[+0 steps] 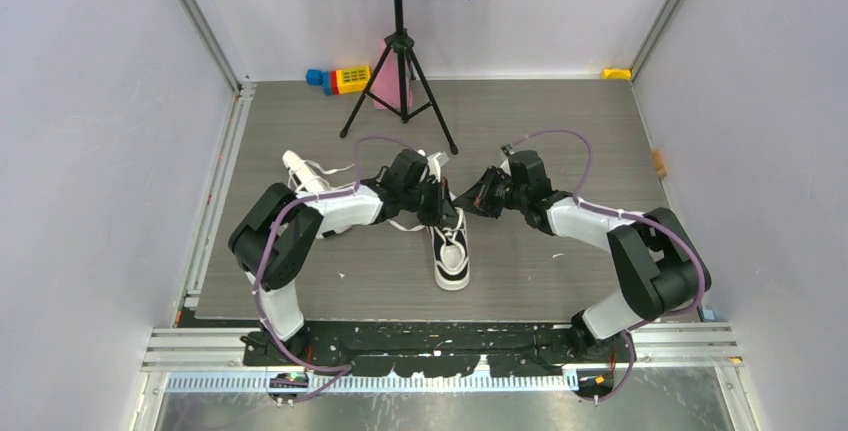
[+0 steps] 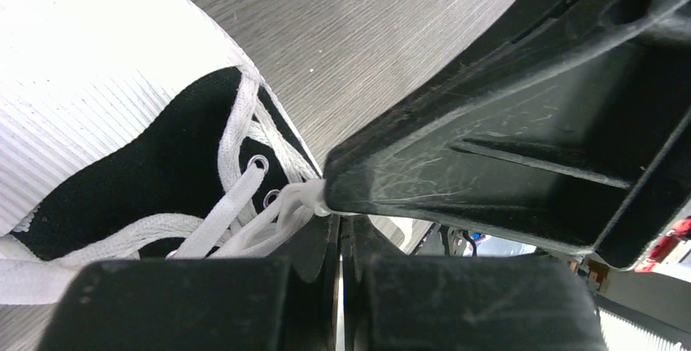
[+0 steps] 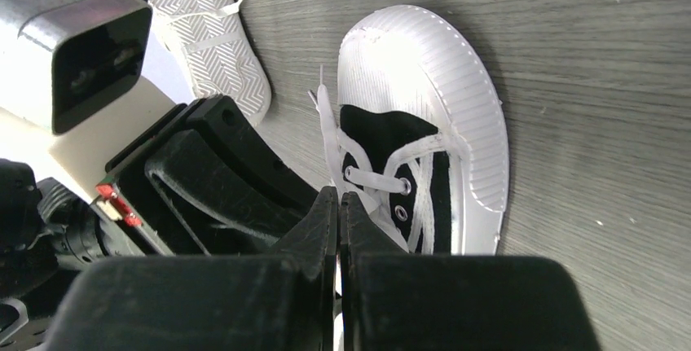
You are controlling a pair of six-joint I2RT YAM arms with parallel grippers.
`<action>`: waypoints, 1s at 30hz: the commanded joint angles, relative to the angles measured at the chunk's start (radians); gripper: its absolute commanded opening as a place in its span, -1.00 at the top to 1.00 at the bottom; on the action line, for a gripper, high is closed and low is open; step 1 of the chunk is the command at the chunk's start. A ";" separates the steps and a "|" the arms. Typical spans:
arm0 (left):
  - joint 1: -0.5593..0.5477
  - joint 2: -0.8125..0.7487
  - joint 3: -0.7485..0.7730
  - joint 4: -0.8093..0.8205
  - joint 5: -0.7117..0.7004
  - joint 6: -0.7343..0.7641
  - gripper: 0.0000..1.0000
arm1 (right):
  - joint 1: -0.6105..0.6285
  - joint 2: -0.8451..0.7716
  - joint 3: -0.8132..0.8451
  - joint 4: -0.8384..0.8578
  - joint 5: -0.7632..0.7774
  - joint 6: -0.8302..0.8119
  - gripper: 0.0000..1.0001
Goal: Tie the shoes
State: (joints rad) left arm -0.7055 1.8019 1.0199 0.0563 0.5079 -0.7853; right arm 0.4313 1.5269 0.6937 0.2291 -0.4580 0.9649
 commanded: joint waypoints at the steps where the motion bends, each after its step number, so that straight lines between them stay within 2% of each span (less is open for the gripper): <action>1: 0.011 0.017 -0.011 0.022 0.078 0.009 1.00 | 0.008 -0.061 0.046 -0.065 0.035 -0.053 0.89; 4: 0.012 0.023 -0.007 0.022 0.090 0.018 1.00 | 0.007 -0.071 0.056 -0.107 0.044 -0.069 0.72; 15: 0.014 0.025 -0.012 0.007 0.071 0.035 1.00 | 0.007 -0.075 0.080 -0.177 0.064 -0.110 0.40; 18: 0.014 0.027 -0.010 0.007 0.070 0.035 1.00 | 0.008 -0.077 0.086 -0.197 0.070 -0.120 0.25; 30: 0.014 0.030 -0.005 -0.006 0.073 0.041 1.00 | 0.007 -0.109 0.116 -0.335 0.129 -0.172 0.23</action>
State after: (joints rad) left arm -0.6918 1.8214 1.0195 0.0639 0.5541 -0.7731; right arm 0.4313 1.4719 0.7650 -0.0647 -0.3653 0.8276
